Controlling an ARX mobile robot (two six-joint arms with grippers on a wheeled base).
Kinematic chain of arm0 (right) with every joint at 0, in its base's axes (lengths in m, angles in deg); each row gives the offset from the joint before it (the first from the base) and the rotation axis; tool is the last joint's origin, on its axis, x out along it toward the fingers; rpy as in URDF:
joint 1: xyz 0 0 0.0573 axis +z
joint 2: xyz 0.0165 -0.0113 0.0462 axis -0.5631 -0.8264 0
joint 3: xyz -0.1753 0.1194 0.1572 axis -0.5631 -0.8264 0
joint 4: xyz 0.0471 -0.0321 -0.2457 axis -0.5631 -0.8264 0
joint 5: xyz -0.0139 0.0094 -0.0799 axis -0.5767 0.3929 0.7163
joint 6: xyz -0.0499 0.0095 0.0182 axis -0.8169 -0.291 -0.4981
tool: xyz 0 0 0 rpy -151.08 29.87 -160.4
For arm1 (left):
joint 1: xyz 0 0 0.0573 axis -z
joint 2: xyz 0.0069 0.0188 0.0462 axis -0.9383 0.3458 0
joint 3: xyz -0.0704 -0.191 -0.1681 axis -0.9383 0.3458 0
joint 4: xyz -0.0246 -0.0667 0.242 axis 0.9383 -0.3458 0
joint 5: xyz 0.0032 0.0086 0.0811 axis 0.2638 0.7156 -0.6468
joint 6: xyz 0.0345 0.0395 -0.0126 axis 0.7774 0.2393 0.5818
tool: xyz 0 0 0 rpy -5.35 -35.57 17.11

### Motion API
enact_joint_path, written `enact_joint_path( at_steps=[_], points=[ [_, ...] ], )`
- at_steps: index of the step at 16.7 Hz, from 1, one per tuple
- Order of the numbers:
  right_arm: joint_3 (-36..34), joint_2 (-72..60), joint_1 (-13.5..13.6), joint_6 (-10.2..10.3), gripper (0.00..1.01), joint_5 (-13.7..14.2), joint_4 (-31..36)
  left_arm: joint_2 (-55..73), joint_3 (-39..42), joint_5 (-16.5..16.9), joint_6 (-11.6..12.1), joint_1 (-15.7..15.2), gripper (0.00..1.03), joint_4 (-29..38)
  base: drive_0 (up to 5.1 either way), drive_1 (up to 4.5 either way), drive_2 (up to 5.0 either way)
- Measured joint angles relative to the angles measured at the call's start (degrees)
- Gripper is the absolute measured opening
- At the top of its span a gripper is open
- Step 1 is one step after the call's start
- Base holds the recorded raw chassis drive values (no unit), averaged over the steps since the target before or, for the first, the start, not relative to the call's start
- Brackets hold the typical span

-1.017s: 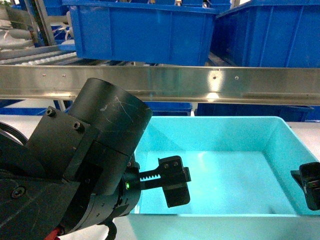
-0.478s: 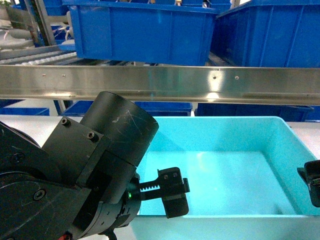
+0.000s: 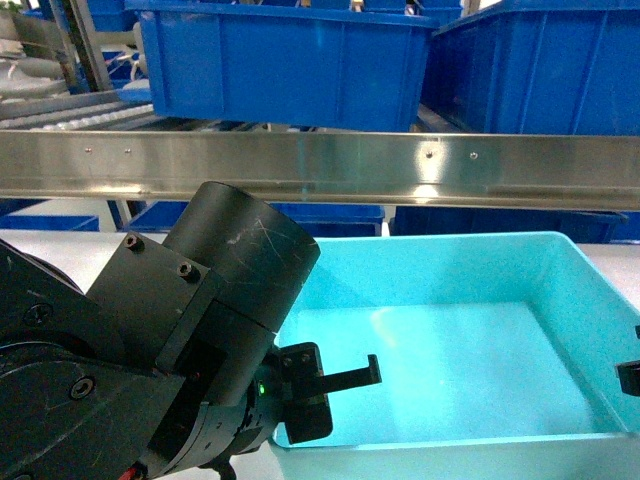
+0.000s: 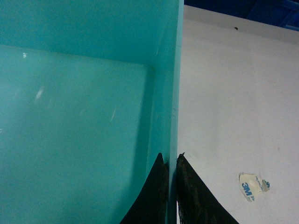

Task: Organize blue bins on left shelf correctly

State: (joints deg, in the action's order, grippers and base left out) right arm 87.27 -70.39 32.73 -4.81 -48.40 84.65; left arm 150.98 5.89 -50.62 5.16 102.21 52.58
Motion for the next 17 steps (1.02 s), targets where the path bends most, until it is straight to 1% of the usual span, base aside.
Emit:
enact_joint_path(
  at_steps=[1,3,4,5,7,8,9,10,11,12,13,14,15,17],
  points=[
    [0.02,0.00,0.00,0.22,0.02,-0.02,0.00,0.00,0.00,0.02,0.00,0.00,0.19,0.00,0.0,0.00,0.0],
    [0.02,0.00,0.00,0.33,0.02,-0.02,0.04,0.00,-0.02,0.24,-0.02,0.13,0.03,0.26,0.0,0.00,0.0],
    [0.00,0.00,-0.02,0.17,0.10,-0.02,0.00,0.02,-0.09,-0.13,0.02,0.28,0.20,-0.07,0.0,0.00,0.0],
    [0.00,-0.02,-0.02,-0.22,0.21,0.13,-0.13,0.02,-0.09,-0.15,0.02,0.24,0.29,-0.04,0.0,0.00,0.0],
    [0.00,-0.04,0.00,-0.44,0.38,0.13,-0.09,0.02,-0.09,-0.13,0.02,0.24,0.47,-0.07,0.0,0.00,0.0],
    [0.00,-0.11,0.00,-0.44,0.45,0.11,-0.11,0.02,-0.09,-0.13,0.02,0.24,0.54,-0.07,0.0,0.00,0.0],
    [0.09,-0.17,-0.02,-0.31,0.54,0.11,-1.18,0.02,-0.09,-0.13,0.02,0.24,0.63,-0.07,0.0,0.00,0.0],
    [0.26,-0.52,-0.02,0.50,0.69,0.07,-4.66,0.02,-0.09,-0.13,0.00,0.24,0.76,-0.07,0.0,0.00,0.0],
    [0.48,-0.66,-0.02,1.20,0.77,-0.20,-6.75,0.02,-0.09,-0.13,0.02,0.24,0.83,-0.07,0.0,0.00,0.0],
    [0.63,-0.72,-0.02,1.57,0.81,-0.68,-8.37,0.02,-0.09,-0.13,0.02,0.24,0.90,-0.07,0.0,0.00,0.0],
    [0.72,-1.09,-0.04,2.27,0.91,-1.03,-8.85,0.02,-0.09,-0.13,0.02,0.24,0.99,-0.07,0.0,0.00,0.0],
    [1.09,-1.70,-0.26,2.86,0.98,-1.16,-8.79,0.02,-0.09,-0.15,0.02,0.24,1.00,-0.07,0.0,0.00,0.0],
    [2.54,-2.93,-0.77,3.08,0.97,-2.08,-7.87,0.02,-0.09,-0.13,0.02,0.22,0.98,-0.11,0.0,0.00,0.0],
    [2.86,-3.23,-0.77,3.10,0.79,-1.97,-7.82,0.02,-0.09,-0.13,0.00,0.24,0.98,-0.07,0.0,0.00,0.0]
  ],
)
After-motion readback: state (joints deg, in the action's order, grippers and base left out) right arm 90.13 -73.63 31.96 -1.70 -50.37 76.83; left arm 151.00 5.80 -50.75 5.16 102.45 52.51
